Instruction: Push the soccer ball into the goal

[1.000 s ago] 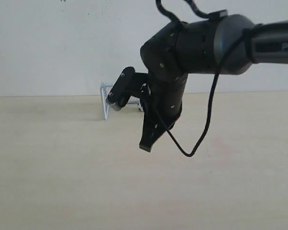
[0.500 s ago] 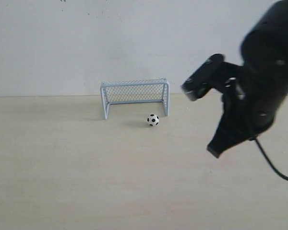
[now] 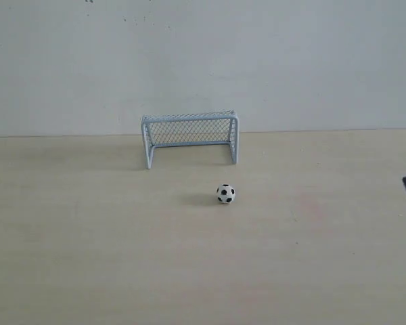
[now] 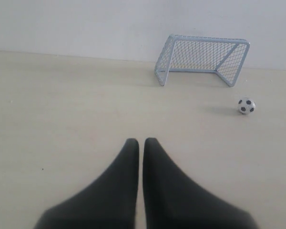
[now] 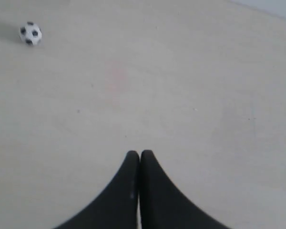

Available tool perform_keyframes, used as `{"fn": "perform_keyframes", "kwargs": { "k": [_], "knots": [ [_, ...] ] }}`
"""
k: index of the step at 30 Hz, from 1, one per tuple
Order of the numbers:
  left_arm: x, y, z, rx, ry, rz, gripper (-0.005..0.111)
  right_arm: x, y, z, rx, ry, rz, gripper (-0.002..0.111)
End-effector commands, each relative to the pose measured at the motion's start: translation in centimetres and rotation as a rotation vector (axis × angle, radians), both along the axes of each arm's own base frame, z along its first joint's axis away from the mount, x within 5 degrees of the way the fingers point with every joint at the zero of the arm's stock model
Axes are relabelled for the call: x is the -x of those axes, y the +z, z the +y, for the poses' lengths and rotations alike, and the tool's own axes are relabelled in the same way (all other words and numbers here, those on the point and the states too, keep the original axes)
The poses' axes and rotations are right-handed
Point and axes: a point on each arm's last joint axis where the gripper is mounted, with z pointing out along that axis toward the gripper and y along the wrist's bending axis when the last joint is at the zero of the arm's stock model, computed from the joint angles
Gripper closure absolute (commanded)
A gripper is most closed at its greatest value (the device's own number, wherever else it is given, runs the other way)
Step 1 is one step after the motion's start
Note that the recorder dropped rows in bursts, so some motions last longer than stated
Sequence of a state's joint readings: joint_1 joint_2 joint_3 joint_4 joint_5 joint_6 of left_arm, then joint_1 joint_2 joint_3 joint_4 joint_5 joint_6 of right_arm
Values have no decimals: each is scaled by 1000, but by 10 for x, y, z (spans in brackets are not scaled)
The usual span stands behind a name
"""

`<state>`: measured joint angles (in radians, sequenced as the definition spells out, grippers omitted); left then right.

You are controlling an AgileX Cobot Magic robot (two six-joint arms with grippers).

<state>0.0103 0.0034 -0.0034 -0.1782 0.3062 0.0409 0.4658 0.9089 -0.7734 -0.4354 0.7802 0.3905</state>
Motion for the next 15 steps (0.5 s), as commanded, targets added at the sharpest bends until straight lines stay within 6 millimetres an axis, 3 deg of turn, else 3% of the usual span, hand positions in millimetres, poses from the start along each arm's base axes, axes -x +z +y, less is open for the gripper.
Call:
{"fn": "perform_keyframes", "kwargs": {
  "k": [1, 7, 15],
  "knots": [
    [0, -1, 0, -8, 3, -3, 102, 22, 18, -12, -65, -10, -116, 108],
    [0, -1, 0, -8, 3, -3, 102, 46, 34, -24, -119, -9, -224, 108],
    [0, -1, 0, -8, 3, -3, 102, 57, 41, -29, -143, -9, -273, 108]
  ]
}}
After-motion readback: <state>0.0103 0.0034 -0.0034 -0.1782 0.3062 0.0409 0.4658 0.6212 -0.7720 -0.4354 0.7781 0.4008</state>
